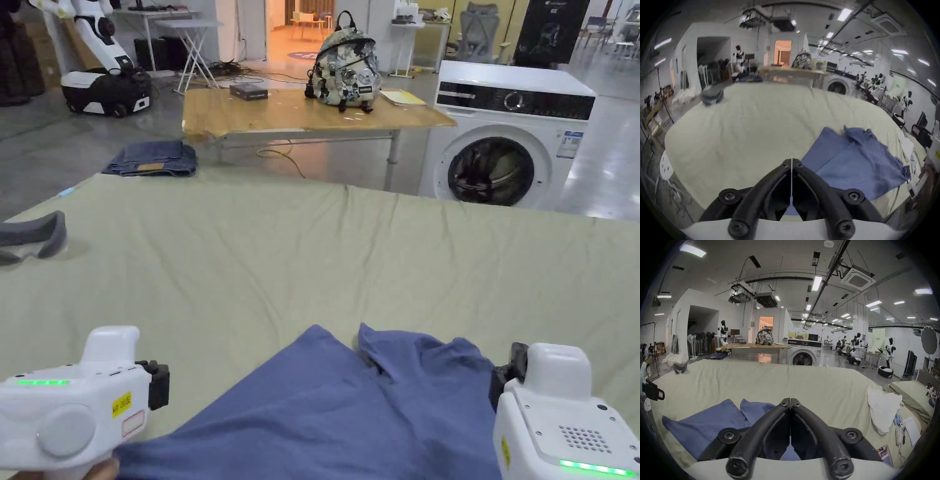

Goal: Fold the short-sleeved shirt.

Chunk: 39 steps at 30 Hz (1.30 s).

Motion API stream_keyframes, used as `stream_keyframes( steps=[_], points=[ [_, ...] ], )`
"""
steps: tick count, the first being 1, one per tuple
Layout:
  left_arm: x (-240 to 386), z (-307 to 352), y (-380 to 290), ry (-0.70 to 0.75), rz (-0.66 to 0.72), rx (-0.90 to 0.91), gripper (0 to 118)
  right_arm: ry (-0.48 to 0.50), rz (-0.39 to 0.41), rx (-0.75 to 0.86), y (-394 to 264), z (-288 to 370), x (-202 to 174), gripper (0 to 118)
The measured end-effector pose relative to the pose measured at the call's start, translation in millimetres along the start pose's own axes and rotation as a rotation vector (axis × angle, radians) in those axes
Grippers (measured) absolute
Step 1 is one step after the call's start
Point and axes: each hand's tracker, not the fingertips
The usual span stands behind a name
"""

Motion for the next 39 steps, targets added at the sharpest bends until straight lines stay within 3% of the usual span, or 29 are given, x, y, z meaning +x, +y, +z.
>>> stream_keyframes(
  steps=[5,9,10,16,20,23,26,33,35,36,37,38,39],
  points=[
    [-60,-22,-6,-0.032,0.164,-0.165,0,0.004,0.012,-0.049,-12,-10,-1,0],
    [-78,-39,-15,0.03,0.187,-0.259,63,0.004,0.019,-0.08,-18,-15,-2,0],
    [-80,-43,-18,0.056,0.208,-0.282,67,0.004,0.021,-0.086,-19,-16,-2,0],
    [-70,-61,-35,0.132,0.254,-0.326,67,0.007,0.03,-0.137,-24,-23,-3,0],
    [-34,-57,-37,0.244,0.098,-0.35,64,0.006,0.033,-0.161,-28,-25,-4,0],
    [-23,-60,-37,0.234,0.07,-0.347,43,0.009,0.032,-0.173,-30,-27,-5,0],
    [-25,-65,-36,0.145,0.075,-0.355,3,0.012,0.033,-0.183,-32,-29,-5,0],
    [-35,-51,-34,0.133,0.08,-0.315,2,0.042,0.006,-0.223,-22,-66,14,0],
    [-37,-47,-33,0.126,0.085,-0.304,2,0.071,0.016,-0.333,-14,-96,24,0],
    [-37,-45,-33,0.118,0.089,-0.296,2,0.114,0.009,-0.387,-10,-116,31,6],
    [-44,-49,-33,0.113,0.096,-0.288,2,0.118,0.011,-0.419,-7,-135,36,23],
    [-46,-50,-32,0.108,0.097,-0.292,2,0.133,0.034,-0.46,-5,-151,39,46],
    [-47,-50,-32,0.104,0.104,-0.288,2,0.16,0.046,-0.516,-3,-171,43,78]
  ],
)
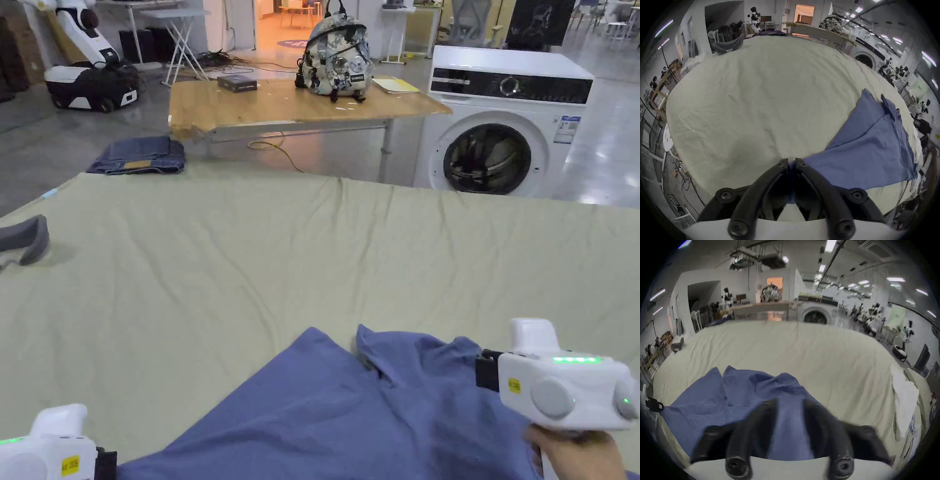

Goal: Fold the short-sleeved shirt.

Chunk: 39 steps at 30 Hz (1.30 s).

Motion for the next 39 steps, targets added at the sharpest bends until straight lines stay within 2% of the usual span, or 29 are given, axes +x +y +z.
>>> stream_keyframes(
  steps=[1,3,6,14,15,16,17,18,20,22,25,29,31,34,39],
  points=[
    [-1,-1,1,-0.002,0.003,0.002,2,-0.016,0.032,-0.04,9,-15,4,92],
    [-4,-8,2,0.001,0.004,0.001,2,0.007,0.089,-0.08,22,-40,11,94],
    [-3,-10,2,0.003,0.004,-0.005,2,-0.009,0.124,-0.122,39,-70,16,94],
    [-6,-15,2,0.005,0.01,-0.016,2,0.085,0.109,-0.284,52,-128,13,93],
    [-6,-15,3,0.006,0.012,-0.018,2,0.09,0.118,-0.301,51,-131,10,78],
    [-8,-14,3,0.005,0.014,-0.018,2,0.09,0.127,-0.295,48,-131,5,53],
    [-10,-14,4,0.003,0.016,-0.016,2,0.076,0.132,-0.268,47,-129,2,36],
    [-12,-15,5,0.004,0.018,-0.015,2,0.074,0.137,-0.258,46,-128,0,27],
    [-15,-16,7,0.003,0.018,-0.012,2,0.075,0.15,-0.24,42,-124,-4,2],
    [-13,-15,9,-0.001,0.016,-0.007,2,0.063,0.146,-0.213,38,-118,-2,2],
    [-13,-10,12,-0.013,0.011,0.025,2,0.052,0.076,-0.15,38,-99,3,1],
    [-6,7,24,-0.062,-0.005,0.103,2,0.042,0.047,-0.044,51,-60,14,1],
    [8,28,38,-0.08,-0.056,0.147,2,0.018,0.069,0.018,60,-33,20,1],
    [20,40,63,-0.101,-0.091,0.217,2,-0.026,0.016,0.106,81,11,35,1],
    [51,82,123,-0.109,-0.169,0.363,2,-0.103,-0.027,0.254,115,85,66,1]
  ],
)
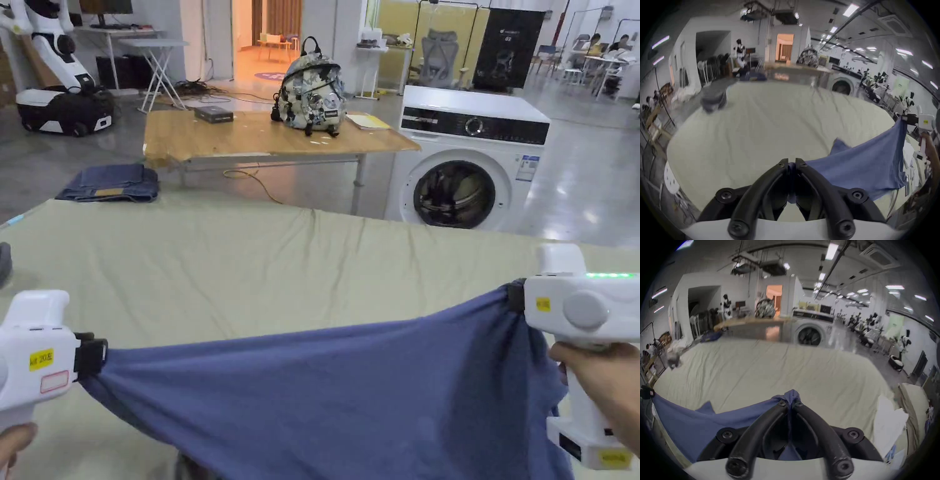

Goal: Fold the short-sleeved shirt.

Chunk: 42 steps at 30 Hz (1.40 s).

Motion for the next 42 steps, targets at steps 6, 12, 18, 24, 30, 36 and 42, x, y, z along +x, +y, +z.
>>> stream_keyframes(
  steps=[6,12,18,24,30,36,42],
  points=[
    [52,28,105,-0.036,-0.081,0.162,1,-0.1,-0.024,0.18,53,63,34,1],
    [90,45,207,-0.051,-0.126,0.3,1,-0.164,-0.106,0.296,107,105,61,1],
    [116,54,280,-0.07,-0.101,0.409,1,-0.235,-0.123,0.378,162,123,75,1],
    [135,59,330,-0.061,-0.108,0.48,1,-0.295,-0.117,0.457,211,132,76,1],
    [141,73,363,-0.053,-0.114,0.56,1,-0.319,-0.095,0.512,251,138,79,1],
    [141,62,355,-0.033,-0.141,0.553,1,-0.315,-0.07,0.525,244,131,77,1],
    [133,21,306,-0.022,-0.15,0.463,1,-0.299,-0.048,0.471,191,106,70,1]
  ],
)
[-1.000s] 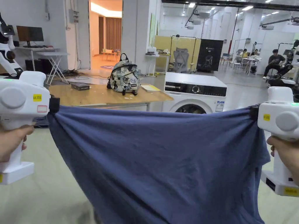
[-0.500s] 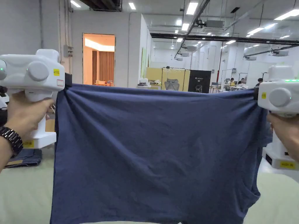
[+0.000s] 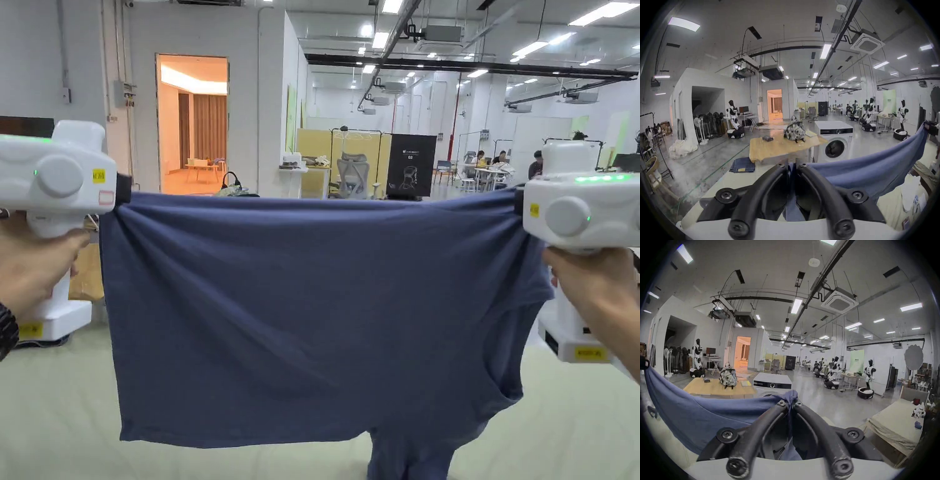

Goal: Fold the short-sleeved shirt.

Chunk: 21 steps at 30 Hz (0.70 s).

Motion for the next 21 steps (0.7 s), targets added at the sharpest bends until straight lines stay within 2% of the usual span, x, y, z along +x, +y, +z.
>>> stream_keyframes(
  steps=[3,9,14,17,21],
  points=[
    [-5,-5,-45,-0.012,0.027,-0.076,1,0.008,0.044,-0.059,-37,6,-6,1],
    [-17,6,-139,-0.013,0.039,-0.168,1,0.028,0.045,-0.136,-107,49,-15,1],
    [-28,45,-192,-0.035,0.074,-0.186,1,0.044,0.056,-0.187,-147,98,-13,1],
    [-29,80,-220,-0.052,0.065,-0.19,1,0.026,0.079,-0.237,-169,125,-10,1],
    [-30,126,-262,-0.053,0.048,-0.21,1,0.054,0.105,-0.283,-199,164,-3,1]
  ],
)
